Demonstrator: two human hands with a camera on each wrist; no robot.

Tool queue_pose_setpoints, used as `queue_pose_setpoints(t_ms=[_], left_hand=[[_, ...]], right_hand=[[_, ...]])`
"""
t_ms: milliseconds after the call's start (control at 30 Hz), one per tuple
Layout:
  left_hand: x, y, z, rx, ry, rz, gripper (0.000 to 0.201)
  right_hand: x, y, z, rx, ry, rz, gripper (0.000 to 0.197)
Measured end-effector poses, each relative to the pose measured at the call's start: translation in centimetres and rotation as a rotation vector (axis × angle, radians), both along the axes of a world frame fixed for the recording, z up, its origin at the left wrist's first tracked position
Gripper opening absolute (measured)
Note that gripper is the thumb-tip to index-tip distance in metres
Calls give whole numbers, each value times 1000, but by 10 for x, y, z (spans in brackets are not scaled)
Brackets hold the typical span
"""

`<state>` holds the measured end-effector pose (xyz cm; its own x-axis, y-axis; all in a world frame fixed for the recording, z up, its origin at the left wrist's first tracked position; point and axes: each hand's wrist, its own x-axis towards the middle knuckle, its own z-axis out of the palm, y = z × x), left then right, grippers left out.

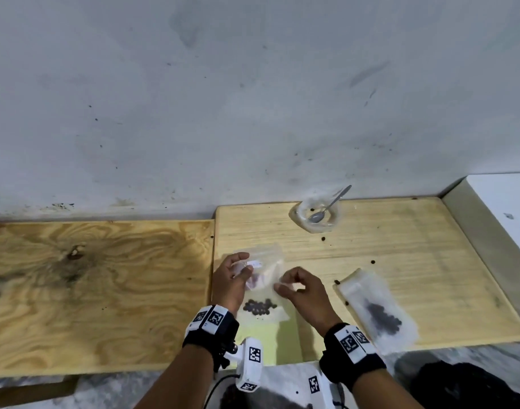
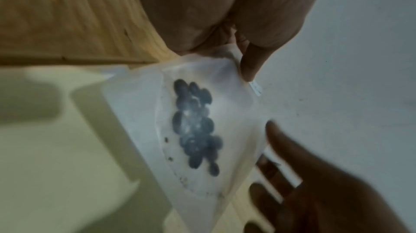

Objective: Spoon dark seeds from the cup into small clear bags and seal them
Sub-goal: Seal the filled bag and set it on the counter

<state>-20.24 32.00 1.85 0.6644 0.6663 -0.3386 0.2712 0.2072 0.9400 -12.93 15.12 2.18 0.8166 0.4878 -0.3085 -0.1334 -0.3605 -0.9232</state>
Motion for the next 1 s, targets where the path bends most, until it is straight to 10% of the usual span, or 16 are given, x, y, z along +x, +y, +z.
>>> queue_pose_setpoints(t_ms=[600, 1000], left_hand=[[207, -373, -30, -368, 338, -613, 51], [204, -352, -29, -310, 270, -490, 17]], right_hand=[[184, -362, -47, -664, -46, -256, 16], [196, -351, -48, -802, -222, -178, 32]])
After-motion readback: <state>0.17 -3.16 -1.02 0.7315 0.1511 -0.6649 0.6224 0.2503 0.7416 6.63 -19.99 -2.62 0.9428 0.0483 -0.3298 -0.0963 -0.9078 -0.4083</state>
